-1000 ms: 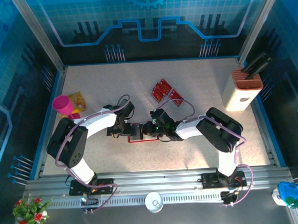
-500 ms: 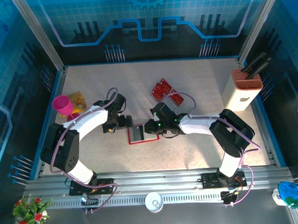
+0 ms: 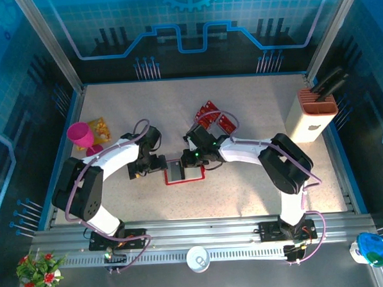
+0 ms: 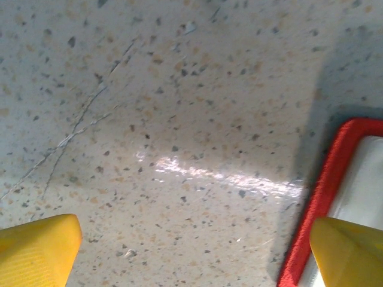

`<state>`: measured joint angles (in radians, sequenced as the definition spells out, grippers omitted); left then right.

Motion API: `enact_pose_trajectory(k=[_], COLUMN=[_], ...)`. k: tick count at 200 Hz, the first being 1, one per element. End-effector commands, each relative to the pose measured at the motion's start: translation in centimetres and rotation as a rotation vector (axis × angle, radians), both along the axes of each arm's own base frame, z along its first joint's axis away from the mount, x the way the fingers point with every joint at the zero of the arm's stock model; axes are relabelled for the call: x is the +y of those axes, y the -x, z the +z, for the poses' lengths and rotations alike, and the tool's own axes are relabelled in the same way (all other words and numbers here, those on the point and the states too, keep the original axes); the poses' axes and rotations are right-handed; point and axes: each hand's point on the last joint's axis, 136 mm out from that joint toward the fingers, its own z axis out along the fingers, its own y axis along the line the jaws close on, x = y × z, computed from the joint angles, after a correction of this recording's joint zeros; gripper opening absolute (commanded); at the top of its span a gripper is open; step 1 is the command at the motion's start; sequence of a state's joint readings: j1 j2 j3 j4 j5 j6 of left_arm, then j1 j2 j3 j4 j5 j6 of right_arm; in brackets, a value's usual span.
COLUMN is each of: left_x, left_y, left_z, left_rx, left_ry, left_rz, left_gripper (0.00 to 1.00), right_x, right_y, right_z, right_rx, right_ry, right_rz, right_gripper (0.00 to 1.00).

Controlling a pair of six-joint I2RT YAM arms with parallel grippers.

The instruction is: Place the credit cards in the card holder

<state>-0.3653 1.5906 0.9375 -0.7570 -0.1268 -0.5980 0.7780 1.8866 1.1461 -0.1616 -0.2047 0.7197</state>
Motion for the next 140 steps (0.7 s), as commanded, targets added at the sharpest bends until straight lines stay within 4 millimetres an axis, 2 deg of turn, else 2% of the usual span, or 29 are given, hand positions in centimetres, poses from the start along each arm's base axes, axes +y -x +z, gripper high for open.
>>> enact_pose_trajectory(k=[1, 70, 140], left_x=[1.1, 1.3, 0.9], left_y=[1.0, 0.8, 0.7], left_z=[-0.8, -2.6, -3.2], left_rx=[0.051, 0.096, 0.097], left_ry=[-0.053, -0.085, -0.068], left_rz=[0.024, -0.032, -0.056], left_gripper=[0.99, 0.99, 0.99], right_x=[0.2, 0.9, 3.0], right_y=[0.6, 1.2, 2.5], right_z=[-1.0, -2.8, -3.0], right_rx=[0.038, 0.073, 0.091], right_ry=[0.025, 0.062, 0.065], right_rz=[0.048, 0.09, 0.134], right_gripper=[0.07, 0.06, 0.06])
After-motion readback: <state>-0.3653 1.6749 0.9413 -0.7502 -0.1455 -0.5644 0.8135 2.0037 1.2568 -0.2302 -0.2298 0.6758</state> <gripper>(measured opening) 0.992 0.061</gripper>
